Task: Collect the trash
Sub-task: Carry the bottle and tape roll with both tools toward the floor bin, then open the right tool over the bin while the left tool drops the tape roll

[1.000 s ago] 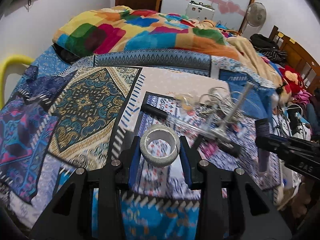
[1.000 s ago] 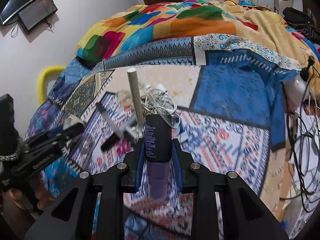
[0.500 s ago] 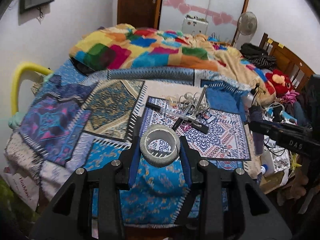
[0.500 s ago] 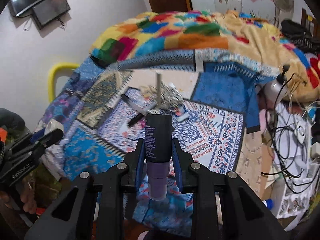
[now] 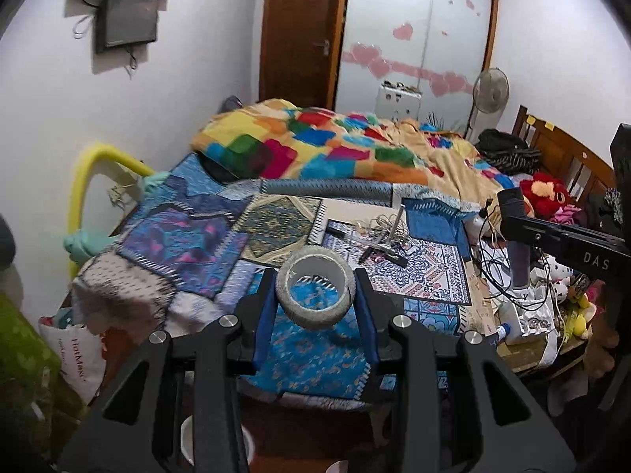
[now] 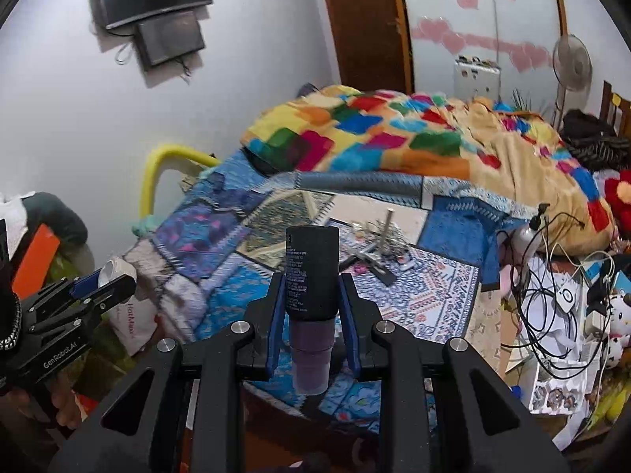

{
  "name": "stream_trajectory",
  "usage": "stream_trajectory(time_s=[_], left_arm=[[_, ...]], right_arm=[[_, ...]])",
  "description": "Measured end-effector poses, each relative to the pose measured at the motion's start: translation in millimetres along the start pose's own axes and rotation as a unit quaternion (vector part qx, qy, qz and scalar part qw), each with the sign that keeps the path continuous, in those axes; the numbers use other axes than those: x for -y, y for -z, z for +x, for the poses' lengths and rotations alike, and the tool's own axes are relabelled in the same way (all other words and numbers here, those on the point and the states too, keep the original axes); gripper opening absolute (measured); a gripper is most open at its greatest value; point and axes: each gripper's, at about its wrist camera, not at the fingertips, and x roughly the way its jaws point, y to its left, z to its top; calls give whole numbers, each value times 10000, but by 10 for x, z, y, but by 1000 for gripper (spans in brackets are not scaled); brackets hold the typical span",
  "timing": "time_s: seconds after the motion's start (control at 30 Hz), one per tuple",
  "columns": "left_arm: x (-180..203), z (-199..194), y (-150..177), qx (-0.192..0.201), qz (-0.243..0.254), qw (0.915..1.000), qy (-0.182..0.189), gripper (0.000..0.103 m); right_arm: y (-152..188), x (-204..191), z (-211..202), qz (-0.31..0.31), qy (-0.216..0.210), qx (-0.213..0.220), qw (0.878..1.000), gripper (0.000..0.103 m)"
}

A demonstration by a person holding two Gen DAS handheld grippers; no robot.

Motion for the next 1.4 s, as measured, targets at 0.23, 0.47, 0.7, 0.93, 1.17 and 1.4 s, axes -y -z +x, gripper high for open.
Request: stream_trajectory(time_s=[0.23,0.47,0.7,0.93,1.17,1.4], left_arm=[[-338,-622,284,190,-146,9994,-251,37],[-671,-1058,618,222,-272,9980,-518,37],[-1083,-1337,976,176,-519,9951,-821,37],[-1512,-1349,1337,-64,-885,9917,-928,37],[-1827,-990,1755,-611,-1217,9860,-967,37],[-2096,-591,2150,-1195,-1774,9723,-938,37]], right_arm=[[135,-453,-296,-247,-228,175,9993,24],[334,-978,-497,-567,-623,273,9961,24],[559,-1520,-405,-985,-936,127,9906,24],[843,-1990,-53,-1400,-1144,-382,9828,24],[1147,-2343,373,-1733,-1321,-1032,9705,24],[1465,-2642,998,-1952,-1404,-1916,9516,24]])
